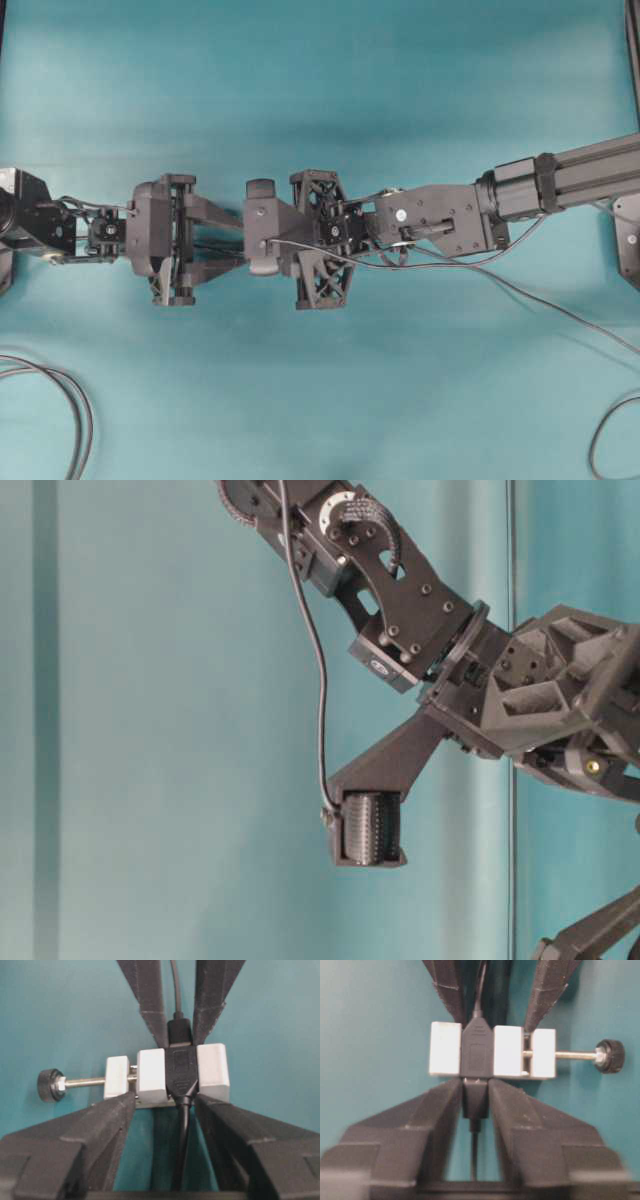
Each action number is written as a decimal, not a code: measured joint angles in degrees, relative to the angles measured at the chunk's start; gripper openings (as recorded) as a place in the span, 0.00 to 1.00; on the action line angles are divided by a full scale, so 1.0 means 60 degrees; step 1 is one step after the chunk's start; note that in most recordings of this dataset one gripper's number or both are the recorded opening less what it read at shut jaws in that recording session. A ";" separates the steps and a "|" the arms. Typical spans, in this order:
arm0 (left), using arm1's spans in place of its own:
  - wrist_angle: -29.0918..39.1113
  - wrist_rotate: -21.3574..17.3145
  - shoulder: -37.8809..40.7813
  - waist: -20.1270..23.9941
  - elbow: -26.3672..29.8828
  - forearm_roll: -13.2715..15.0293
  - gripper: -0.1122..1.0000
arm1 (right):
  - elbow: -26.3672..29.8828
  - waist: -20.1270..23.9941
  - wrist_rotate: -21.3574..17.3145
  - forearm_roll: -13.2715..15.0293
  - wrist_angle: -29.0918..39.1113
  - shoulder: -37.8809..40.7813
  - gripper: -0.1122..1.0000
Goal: Insert the USB cable into the female connector supported by the left arm.
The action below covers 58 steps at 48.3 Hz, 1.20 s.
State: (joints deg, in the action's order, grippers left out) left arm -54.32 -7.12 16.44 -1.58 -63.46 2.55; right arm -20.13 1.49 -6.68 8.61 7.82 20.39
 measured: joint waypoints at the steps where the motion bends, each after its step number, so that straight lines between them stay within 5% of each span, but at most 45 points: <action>1: 0.0000 0.0000 -0.0029 -0.0029 -0.0029 0.0015 0.72 | 0.0000 0.0015 -0.0029 0.0000 0.0015 -0.0015 0.55; 7: 0.0000 0.0000 -0.0205 -0.0146 -0.0308 0.0015 0.71 | 0.0000 0.0015 -0.0293 0.0000 0.0220 -0.0146 0.77; 23: 0.0220 0.0015 -0.1567 -0.0205 -0.1289 0.0015 0.71 | -0.1772 0.0073 -0.0425 0.0000 0.0029 -0.1860 0.74; 39: 0.1626 0.0015 -0.3633 -0.0205 -0.1685 0.0015 0.72 | -0.4556 0.0073 -0.0615 0.0000 -0.2212 -0.4570 0.74; 58: 0.3750 0.0015 -0.7939 -0.0205 -0.2856 0.0029 0.71 | -0.7266 -0.0469 -0.0381 0.0000 -0.5068 -0.6650 0.74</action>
State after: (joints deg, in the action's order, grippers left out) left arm -31.82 -7.03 -31.20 -2.81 -80.60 2.72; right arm -63.72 -1.32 -8.96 8.61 -22.59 -19.51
